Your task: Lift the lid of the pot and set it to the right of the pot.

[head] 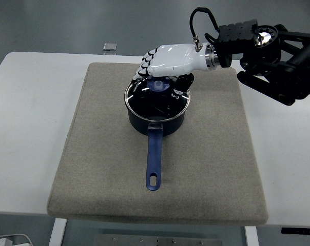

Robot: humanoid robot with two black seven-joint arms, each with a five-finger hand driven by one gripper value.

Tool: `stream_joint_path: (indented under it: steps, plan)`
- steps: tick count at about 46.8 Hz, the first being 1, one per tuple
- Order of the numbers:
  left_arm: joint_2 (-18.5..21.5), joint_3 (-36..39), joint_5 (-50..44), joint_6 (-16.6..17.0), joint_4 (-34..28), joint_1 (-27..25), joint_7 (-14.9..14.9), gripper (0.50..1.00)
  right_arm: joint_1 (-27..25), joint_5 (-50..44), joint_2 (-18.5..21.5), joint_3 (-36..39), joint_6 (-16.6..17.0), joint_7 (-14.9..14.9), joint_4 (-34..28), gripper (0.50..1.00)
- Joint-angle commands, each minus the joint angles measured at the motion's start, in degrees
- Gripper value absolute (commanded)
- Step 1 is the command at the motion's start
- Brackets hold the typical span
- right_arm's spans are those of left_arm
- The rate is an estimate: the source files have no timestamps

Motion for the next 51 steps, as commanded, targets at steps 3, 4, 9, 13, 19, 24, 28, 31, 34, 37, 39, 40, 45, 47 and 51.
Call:
stream_joint_path:
  steps: [3,4,9,13,19,24,28,31,34,37,39,40,45,47,51]
  plan:
    - [0.00,0.01,0.00,0.00,0.00,0.00,0.00,1.000,-0.07,0.00,0.06,-0.10,0.00,0.00,-0.01,0.913]
    - [0.00,0.01,0.00,0.00,0.00,0.00,0.00,1.000,-0.07,0.00,0.06,-0.10,0.00,0.00,-0.01,0.913]
    - [0.00,0.01,0.00,0.00,0.00,0.00,0.00,1.000,-0.07,0.00,0.06,-0.10,0.00,0.00,-0.01,0.913]
    - [0.00,0.01,0.00,0.00,0.00,0.00,0.00,1.000,-0.07,0.00,0.23,-0.10,-0.09,0.00,-0.36,0.911]
    - [0.00,0.01,0.00,0.00,0.00,0.00,0.00,1.000,-0.07,0.00,0.93,-0.19,-0.09,0.00,-1.33,0.909]
    - [0.00,0.01,0.00,0.00,0.00,0.00,0.00,1.000,-0.07,0.00,1.11,-0.19,-0.09,0.00,-1.41,0.909]
    - [0.00,0.01,0.00,0.00,0.00,0.00,0.00,1.000,-0.07,0.00,1.20,-0.19,-0.44,0.00,-1.41,0.911]
    - [0.00,0.01,0.00,0.00,0.00,0.00,0.00,1.000,-0.07,0.00,1.20,-0.19,-0.53,0.00,-1.41,0.909]
    - [0.00,0.01,0.00,0.00,0.00,0.00,0.00,1.000,-0.07,0.00,1.20,-0.19,-0.53,0.00,-1.59,0.909]
    - [0.00,0.00,0.00,0.00,0.00,0.00,0.00,1.000,-0.07,-0.09,1.20,-0.28,-0.61,0.00,-1.94,0.909]
    - [0.00,0.01,0.00,0.00,0.00,0.00,0.00,1.000,-0.07,-0.09,1.20,-0.28,-0.61,0.00,-2.12,0.909]
    - [0.00,0.01,0.00,0.00,0.00,0.00,0.00,1.000,-0.07,-0.09,1.20,-0.28,-0.61,0.00,-2.20,0.909]
    - [0.00,0.01,0.00,0.00,0.00,0.00,0.00,1.000,0.01,-0.09,1.20,-0.28,-0.61,0.00,-2.47,0.909]
    - [0.00,0.01,0.00,0.00,0.00,0.00,0.00,1.000,0.01,0.00,1.20,-0.28,-0.61,0.00,-2.47,0.909]
    - [0.00,0.01,0.00,0.00,0.00,0.00,0.00,1.000,-0.07,-0.09,1.37,-0.37,-0.70,0.00,-2.47,0.909]
